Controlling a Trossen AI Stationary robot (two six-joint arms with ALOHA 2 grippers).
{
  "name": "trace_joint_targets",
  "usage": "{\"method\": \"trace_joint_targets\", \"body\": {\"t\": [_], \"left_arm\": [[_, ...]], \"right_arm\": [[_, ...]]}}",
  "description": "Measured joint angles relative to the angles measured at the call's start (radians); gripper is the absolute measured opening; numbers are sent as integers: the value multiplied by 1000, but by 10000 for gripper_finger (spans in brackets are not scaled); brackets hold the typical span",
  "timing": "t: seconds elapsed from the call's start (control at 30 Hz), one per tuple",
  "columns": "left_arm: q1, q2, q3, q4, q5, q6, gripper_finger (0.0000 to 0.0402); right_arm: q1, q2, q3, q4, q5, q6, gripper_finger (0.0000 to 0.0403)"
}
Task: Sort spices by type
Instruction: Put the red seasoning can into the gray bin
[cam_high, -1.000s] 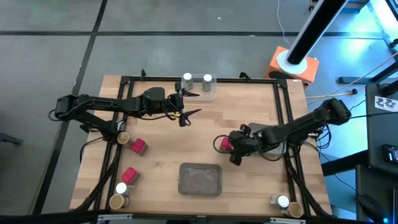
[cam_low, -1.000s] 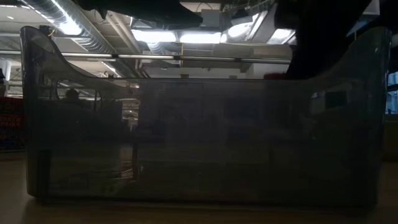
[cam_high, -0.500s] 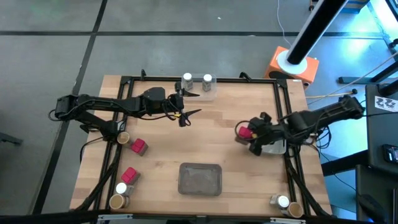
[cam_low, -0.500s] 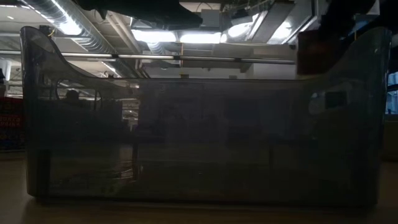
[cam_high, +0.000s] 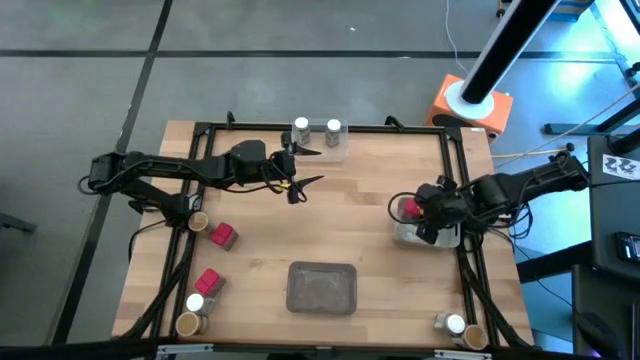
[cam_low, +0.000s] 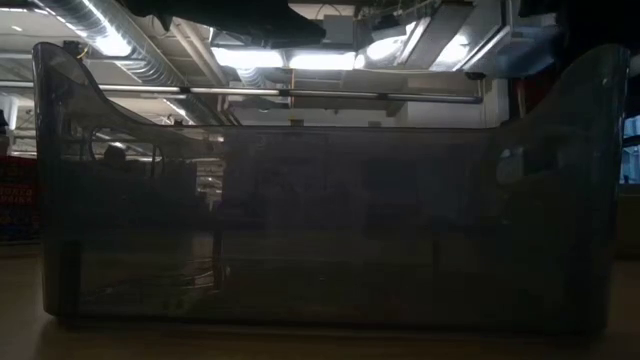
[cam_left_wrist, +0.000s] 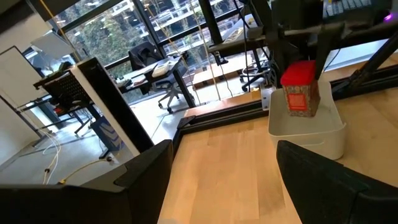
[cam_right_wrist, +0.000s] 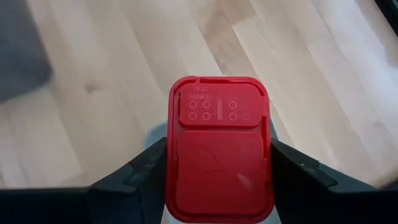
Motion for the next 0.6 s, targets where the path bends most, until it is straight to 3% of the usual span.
{"method": "trace_joint_targets", "body": {"t": [0.3, 0.6], "left_arm": [[0, 0, 0, 3, 0, -2, 276], [0, 0, 0, 4, 0, -2, 276]], "right_arm": [[0, -14, -133, 16, -8, -5, 221], [-1, -17, -244, 160, -8, -49, 221]]}}
